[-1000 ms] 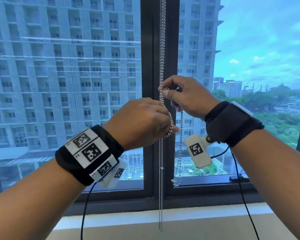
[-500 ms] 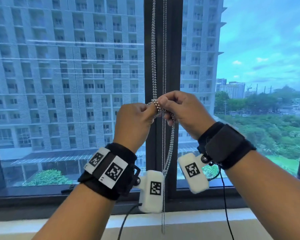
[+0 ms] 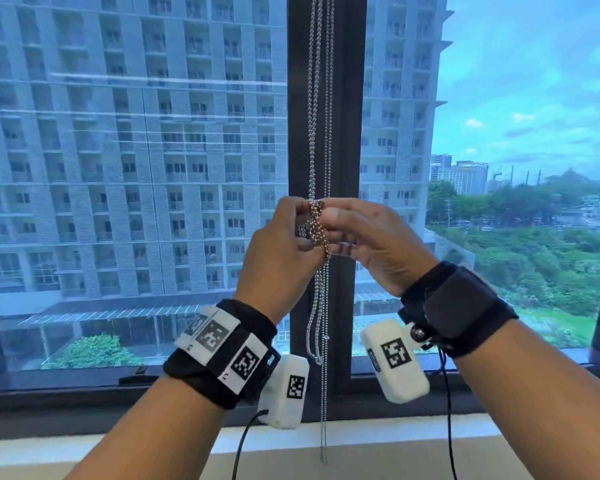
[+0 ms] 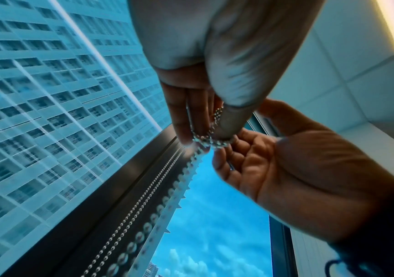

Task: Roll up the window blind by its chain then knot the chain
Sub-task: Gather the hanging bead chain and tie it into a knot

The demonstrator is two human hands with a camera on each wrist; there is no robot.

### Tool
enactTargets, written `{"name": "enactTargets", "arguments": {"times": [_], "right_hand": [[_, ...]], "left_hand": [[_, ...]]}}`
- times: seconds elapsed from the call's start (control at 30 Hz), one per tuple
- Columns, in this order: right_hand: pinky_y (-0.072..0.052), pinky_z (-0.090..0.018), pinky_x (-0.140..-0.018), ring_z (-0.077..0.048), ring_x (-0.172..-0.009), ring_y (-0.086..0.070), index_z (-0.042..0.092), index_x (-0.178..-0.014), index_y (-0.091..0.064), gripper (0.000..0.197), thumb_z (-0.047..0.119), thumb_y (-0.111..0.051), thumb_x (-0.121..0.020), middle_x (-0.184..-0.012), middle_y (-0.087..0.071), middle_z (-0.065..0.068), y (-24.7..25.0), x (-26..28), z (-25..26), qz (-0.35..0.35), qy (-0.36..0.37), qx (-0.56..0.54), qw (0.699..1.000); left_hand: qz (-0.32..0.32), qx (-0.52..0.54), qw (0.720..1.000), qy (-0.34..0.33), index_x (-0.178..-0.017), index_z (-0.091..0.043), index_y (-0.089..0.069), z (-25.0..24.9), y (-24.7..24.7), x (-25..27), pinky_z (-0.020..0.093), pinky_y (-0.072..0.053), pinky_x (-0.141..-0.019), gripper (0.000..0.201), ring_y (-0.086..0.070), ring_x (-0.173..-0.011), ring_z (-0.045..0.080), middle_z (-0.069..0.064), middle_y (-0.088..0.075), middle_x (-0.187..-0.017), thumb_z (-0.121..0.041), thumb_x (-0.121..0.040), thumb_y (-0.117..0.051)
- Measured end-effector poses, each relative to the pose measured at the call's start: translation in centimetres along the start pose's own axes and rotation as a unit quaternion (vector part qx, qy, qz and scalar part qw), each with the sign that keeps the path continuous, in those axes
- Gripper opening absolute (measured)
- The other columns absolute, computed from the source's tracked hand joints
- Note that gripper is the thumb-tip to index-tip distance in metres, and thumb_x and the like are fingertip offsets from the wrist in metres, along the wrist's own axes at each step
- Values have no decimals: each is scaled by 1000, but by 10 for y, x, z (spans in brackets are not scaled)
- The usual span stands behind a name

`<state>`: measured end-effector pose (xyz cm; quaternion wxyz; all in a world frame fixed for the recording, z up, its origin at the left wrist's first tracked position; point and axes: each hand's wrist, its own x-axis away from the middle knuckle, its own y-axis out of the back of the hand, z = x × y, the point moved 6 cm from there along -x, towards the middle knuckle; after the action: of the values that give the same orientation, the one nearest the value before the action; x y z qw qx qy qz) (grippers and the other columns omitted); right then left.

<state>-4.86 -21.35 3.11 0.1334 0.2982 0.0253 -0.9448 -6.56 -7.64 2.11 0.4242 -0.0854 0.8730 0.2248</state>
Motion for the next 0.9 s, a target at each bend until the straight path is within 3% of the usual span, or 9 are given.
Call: {"name": "enactTargets", "arguments": {"times": [0.1,0.23,0.3,0.4,0.47,0.57,0.73,0.83,0.9], "right_hand": [[-58,-33,-81,-16,-85,-70,6,-118,-63,36,0,-74,-84,-94,-73,-12,-4,-1,-4,-47,32,67,996],[-55,-50,-95,-36,-98,-71,16,-115,-67,36,-1,-68,-84,-100,-72,-24,-4,1,-8,-84,70,140,984],[-59,-47,-89,-35,-96,-72,24,-111,-69,36,0,-63,-85,-100,-73,-23,-4,1,-6,-82,79,153,982],[-58,-28,-72,-21,-83,-70,15,-116,-69,35,-4,-61,-88,-95,-73,-22,-1,-2,-8,-67,56,109,990],[-54,-31,-75,-21,-85,-64,12,-119,-68,34,-2,-64,-88,-97,-71,-19,0,-4,-12,-40,29,58,997],[-53,-31,-76,-21,-87,-65,17,-117,-66,41,-6,-63,-83,-104,-73,-15,-2,-4,-18,8,11,2,1000],[-45,-21,-61,-14,-74,-59,19,-121,-63,54,-9,-60,-75,-89,-66,-7,-6,1,-20,22,22,38,999],[-40,-24,-60,-14,-73,-55,13,-122,-64,50,-8,-55,-77,-87,-66,-6,-2,4,-23,3,17,55,998],[-40,-23,-59,-13,-70,-53,13,-118,-66,48,-5,-52,-76,-86,-66,-6,0,5,-25,-11,11,61,998]], "left_hand": [[-3,-42,999,-16,-125,-28,-51,-1,-5,0,37,-56,-74,47,-70,-71,5,-16,-66,-99,-16,-85,-71],[0,-33,999,-7,-131,-30,-53,3,-7,2,32,-57,-73,49,-70,-74,6,-14,-68,-95,-17,-87,-69],[14,-6,1000,8,-129,-32,-56,6,-7,1,19,-53,-69,48,-70,-73,4,-13,-69,-96,-16,-86,-70],[50,51,997,33,-122,-36,-63,12,-4,-6,14,-48,-64,49,-73,-76,11,-6,-74,-100,-10,-82,-72],[70,97,992,43,-117,-40,-65,15,-2,-8,12,-46,-61,52,-74,-76,14,-3,-76,-101,-4,-81,-73],[84,129,986,60,-127,-33,-65,18,0,-7,21,-55,-75,55,-73,-85,7,-4,-76,-105,-8,-79,-77],[107,176,972,113,-140,-15,-56,33,0,-2,38,-54,-97,72,-73,-102,18,5,-76,-109,-16,-73,-83],[97,235,956,144,-128,-6,-63,36,7,1,28,-56,-88,45,-75,-93,16,10,-79,-96,0,-84,-72],[98,297,935,164,-111,-4,-70,37,9,3,30,-58,-86,23,-75,-87,18,11,-79,-93,2,-89,-67]]}}
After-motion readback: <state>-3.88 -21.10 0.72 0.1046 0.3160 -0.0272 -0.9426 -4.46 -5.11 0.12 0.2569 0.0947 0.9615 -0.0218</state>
